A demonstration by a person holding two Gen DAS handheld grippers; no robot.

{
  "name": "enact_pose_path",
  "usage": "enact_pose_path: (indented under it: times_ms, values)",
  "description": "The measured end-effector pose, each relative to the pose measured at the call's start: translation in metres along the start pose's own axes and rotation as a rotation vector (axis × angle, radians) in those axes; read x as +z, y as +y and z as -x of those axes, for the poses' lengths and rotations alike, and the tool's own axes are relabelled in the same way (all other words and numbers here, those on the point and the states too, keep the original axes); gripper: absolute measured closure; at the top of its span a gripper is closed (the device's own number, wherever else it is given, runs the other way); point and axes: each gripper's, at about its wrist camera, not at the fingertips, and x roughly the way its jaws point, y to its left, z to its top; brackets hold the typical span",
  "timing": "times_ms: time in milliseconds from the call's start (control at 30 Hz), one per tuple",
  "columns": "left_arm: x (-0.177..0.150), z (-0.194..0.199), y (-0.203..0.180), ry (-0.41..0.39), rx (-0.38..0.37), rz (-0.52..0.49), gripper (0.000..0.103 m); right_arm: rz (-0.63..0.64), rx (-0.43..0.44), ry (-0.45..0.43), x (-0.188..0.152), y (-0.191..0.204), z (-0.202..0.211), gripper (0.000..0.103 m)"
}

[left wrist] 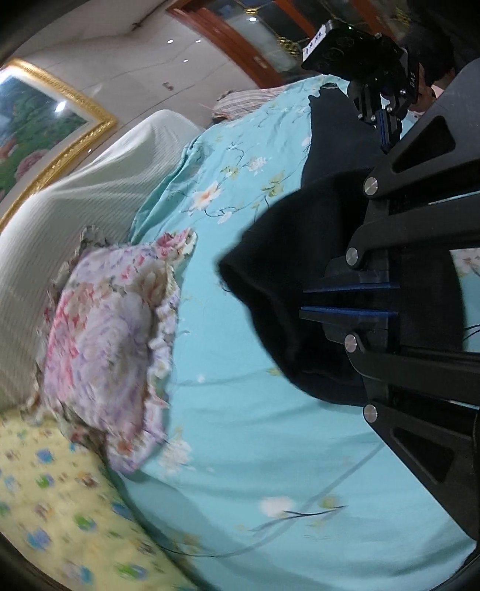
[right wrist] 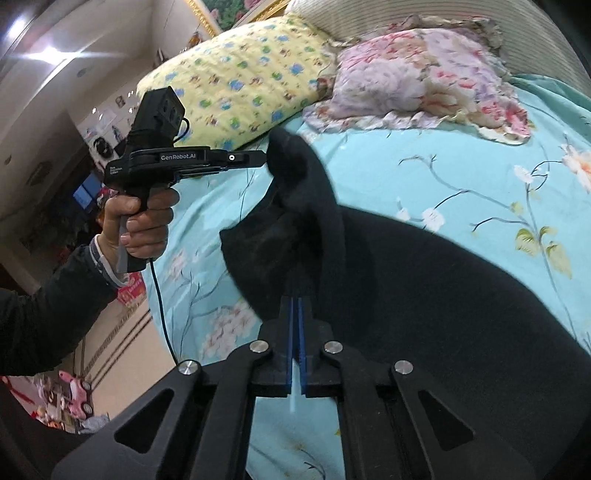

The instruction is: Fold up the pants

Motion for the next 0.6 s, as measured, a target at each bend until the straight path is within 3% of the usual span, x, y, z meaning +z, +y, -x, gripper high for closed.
enact_pose_path:
  times_ms: [167, 200, 267, 300, 333, 367, 433, 600]
  values:
    - [-0.013, 0.002, 0.012, 0.005, 0.0, 0.05, 0.098, -0.042, -0.019, 0.008, -0.001, -0.003, -0.006, 0.099]
    - [-0.011, 0.002, 0.012, 0.005, 0.001, 0.048, 0.098, -0.048, -0.04, 0.005, 0.0, -0.006, -0.006, 0.093]
    - [-0.001, 0.004, 0.01, -0.004, 0.005, 0.035, 0.094, -0.041, -0.099, 0.001, 0.002, -0.005, -0.005, 0.059]
    - [0.007, 0.005, 0.008, -0.008, 0.003, 0.017, 0.089, -0.043, -0.121, -0.003, 0.003, -0.006, -0.006, 0.027]
    - [0.014, 0.004, 0.006, -0.009, -0.002, 0.001, 0.078, -0.045, -0.127, -0.016, 0.003, -0.007, -0.004, 0.019]
    - [0.022, 0.003, 0.003, -0.008, -0.005, -0.016, 0.061, -0.047, -0.121, -0.042, 0.003, -0.007, -0.002, 0.019]
    - [0.039, -0.006, -0.003, 0.007, -0.017, -0.048, 0.039, -0.064, -0.102, -0.059, 0.006, -0.011, -0.003, 0.019]
    - [0.069, -0.046, -0.019, 0.099, -0.028, -0.138, 0.036, -0.093, -0.113, -0.042, 0.011, -0.018, -0.016, 0.022]
